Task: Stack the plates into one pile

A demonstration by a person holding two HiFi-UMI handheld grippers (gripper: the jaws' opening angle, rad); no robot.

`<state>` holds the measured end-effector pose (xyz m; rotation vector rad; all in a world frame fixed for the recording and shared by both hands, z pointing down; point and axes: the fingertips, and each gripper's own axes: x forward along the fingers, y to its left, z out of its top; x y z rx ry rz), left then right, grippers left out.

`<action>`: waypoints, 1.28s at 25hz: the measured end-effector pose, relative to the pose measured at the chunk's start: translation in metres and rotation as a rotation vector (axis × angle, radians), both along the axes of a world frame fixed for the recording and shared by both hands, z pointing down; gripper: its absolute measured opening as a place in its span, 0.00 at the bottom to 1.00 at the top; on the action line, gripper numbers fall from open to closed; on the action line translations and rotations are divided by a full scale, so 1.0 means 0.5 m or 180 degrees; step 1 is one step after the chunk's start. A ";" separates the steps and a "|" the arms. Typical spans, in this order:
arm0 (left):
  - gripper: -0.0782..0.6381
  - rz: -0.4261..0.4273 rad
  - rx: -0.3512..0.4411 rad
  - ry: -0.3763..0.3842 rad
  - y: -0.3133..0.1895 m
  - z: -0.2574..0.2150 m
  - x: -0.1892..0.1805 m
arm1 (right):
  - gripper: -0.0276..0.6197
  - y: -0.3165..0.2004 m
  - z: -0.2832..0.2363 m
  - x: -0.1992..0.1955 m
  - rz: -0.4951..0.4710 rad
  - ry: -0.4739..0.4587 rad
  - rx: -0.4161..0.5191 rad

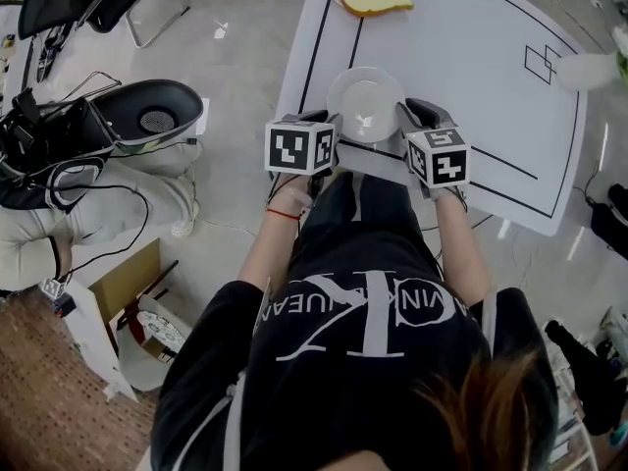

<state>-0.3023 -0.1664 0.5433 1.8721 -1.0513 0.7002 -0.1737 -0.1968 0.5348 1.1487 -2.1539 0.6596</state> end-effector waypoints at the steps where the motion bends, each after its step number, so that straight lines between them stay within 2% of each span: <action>1: 0.25 -0.0013 0.0005 -0.0004 -0.008 0.002 0.005 | 0.14 -0.006 0.003 0.007 -0.0003 0.0019 0.0010; 4: 0.25 -0.0051 0.0050 0.0001 -0.024 -0.008 0.012 | 0.15 -0.016 0.001 0.018 0.0010 0.0000 0.0022; 9: 0.22 -0.0160 0.0218 0.0033 0.001 -0.039 -0.054 | 0.15 0.022 -0.028 -0.034 -0.0007 -0.0017 0.0090; 14: 0.18 -0.0254 0.0390 -0.0019 -0.015 -0.052 -0.072 | 0.14 0.011 -0.046 -0.027 0.0014 -0.0060 0.0193; 17: 0.15 -0.0288 0.0569 -0.0029 -0.033 -0.073 -0.079 | 0.12 0.001 -0.069 -0.022 0.0054 -0.0123 0.0317; 20: 0.12 -0.0308 0.0770 -0.0047 -0.051 -0.098 -0.085 | 0.05 -0.009 -0.101 -0.022 0.0076 -0.0210 0.0508; 25: 0.12 -0.0308 0.0989 -0.0043 -0.071 -0.124 -0.085 | 0.05 -0.023 -0.148 -0.026 0.0035 -0.0396 0.0768; 32: 0.12 -0.0217 0.1481 -0.0039 -0.070 -0.195 -0.059 | 0.05 -0.009 -0.215 0.005 -0.0027 -0.0548 0.1058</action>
